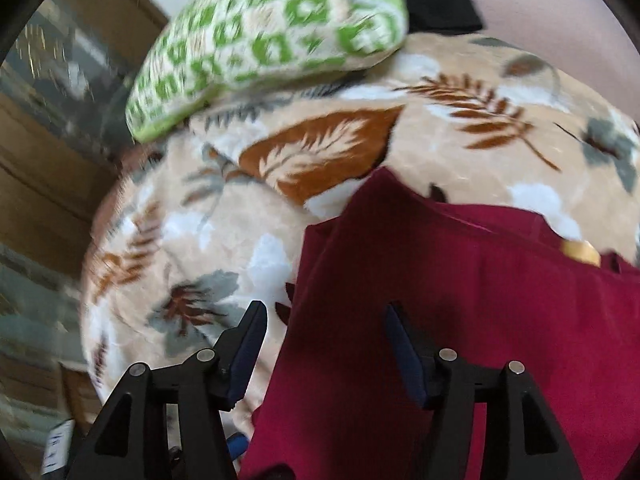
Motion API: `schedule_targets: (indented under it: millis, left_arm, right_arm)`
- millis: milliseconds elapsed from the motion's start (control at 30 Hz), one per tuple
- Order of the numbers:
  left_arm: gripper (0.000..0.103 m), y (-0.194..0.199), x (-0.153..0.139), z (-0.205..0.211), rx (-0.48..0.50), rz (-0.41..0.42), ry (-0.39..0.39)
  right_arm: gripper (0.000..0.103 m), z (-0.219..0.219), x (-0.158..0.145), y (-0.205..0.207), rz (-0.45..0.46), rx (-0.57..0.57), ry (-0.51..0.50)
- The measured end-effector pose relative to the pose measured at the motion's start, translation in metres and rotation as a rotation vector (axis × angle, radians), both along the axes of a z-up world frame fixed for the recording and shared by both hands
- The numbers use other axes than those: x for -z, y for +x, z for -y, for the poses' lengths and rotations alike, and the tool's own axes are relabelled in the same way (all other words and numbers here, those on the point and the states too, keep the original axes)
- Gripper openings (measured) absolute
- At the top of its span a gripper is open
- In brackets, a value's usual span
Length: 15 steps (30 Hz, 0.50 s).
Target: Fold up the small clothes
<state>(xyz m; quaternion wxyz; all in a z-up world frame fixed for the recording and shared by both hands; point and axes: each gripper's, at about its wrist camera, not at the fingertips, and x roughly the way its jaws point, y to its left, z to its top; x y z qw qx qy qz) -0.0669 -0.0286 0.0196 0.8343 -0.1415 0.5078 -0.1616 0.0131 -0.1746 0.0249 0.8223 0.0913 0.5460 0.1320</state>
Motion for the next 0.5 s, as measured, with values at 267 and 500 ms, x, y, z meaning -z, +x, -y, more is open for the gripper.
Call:
schedule_targets:
  millis: [267, 500]
  left_arm:
    - [0.061, 0.003, 0.002, -0.001, 0.006, 0.004, -0.003]
    - [0.061, 0.011, -0.001, 0.002, 0.042, 0.013, 0.032]
  right_arm:
    - [0.073, -0.016, 0.021, 0.016, -0.001, 0.001, -0.109]
    - [0.022, 0.01, 0.005, 0.003, 0.066, 0.016, -0.015]
